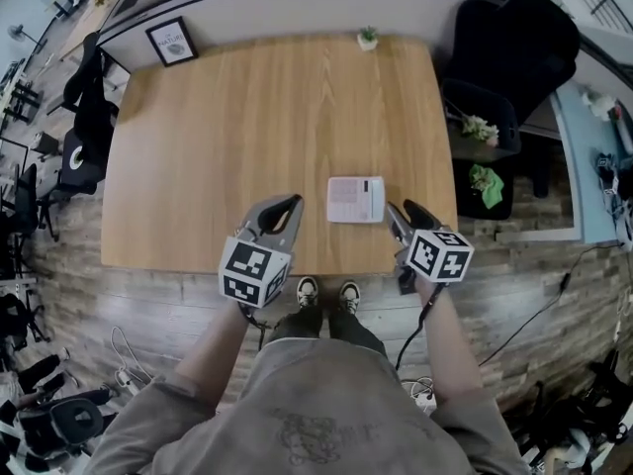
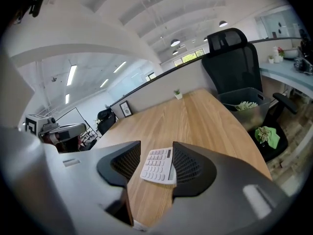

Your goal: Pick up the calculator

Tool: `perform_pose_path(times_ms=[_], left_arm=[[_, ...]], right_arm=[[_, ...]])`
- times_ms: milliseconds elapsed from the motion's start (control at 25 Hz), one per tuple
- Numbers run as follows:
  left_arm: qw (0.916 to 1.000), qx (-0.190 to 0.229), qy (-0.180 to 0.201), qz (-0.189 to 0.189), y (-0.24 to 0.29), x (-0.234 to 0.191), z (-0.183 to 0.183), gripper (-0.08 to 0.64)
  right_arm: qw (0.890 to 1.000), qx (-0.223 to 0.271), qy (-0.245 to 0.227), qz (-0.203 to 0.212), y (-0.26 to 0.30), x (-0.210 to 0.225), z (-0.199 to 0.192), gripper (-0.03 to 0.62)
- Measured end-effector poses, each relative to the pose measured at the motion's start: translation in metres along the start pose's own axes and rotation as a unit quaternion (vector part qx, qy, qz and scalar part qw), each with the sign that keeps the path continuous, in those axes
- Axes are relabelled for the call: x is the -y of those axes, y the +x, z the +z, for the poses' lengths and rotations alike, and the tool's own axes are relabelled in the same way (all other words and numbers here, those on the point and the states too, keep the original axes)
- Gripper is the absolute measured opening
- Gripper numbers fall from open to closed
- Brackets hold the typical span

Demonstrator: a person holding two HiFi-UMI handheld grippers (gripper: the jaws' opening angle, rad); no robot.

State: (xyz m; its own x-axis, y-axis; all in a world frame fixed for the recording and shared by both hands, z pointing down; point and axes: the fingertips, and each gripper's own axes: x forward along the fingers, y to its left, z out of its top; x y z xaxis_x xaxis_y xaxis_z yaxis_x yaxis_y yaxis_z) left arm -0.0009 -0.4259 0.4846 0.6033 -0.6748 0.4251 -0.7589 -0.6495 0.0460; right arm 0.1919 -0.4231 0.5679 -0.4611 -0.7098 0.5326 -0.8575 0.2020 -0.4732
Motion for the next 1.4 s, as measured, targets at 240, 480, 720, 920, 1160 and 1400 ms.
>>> perform_pose_path(times_ms=[240,480,720,920,1160,1400], left_arm=[[0.9994,-0.033,-0.010,-0.010,0.027,-0.012,-0.035,0.002],[0.9966,-0.071,-0.041,-0.010,0.045,-0.025,-0.072,0.002],[0.9937,-0.092,-0.063,-0.009,0.054,-0.034,-0.100,0.002],[0.9926,-0.101,-0.066,-0.012,0.054,-0.033,-0.109,0.002],[0.9929,-0.098,-0.066,-0.011,0.045,-0.032,-0.108,0.002],[0.9939,-0.091,-0.060,-0.012,0.035,-0.029,-0.104,0.002]], right_arm=[[0.999,-0.037,0.032,-0.019,0.044,0.030,-0.030,0.194],[0.996,-0.069,0.056,-0.028,0.076,0.050,-0.053,0.195],[0.992,-0.089,0.086,-0.032,0.098,0.065,-0.072,0.194],[0.989,-0.099,0.108,-0.022,0.110,0.067,-0.082,0.190],[0.985,-0.090,0.148,0.013,0.114,0.057,-0.080,0.092],[0.987,-0.064,0.149,0.007,0.105,0.046,-0.071,0.069]])
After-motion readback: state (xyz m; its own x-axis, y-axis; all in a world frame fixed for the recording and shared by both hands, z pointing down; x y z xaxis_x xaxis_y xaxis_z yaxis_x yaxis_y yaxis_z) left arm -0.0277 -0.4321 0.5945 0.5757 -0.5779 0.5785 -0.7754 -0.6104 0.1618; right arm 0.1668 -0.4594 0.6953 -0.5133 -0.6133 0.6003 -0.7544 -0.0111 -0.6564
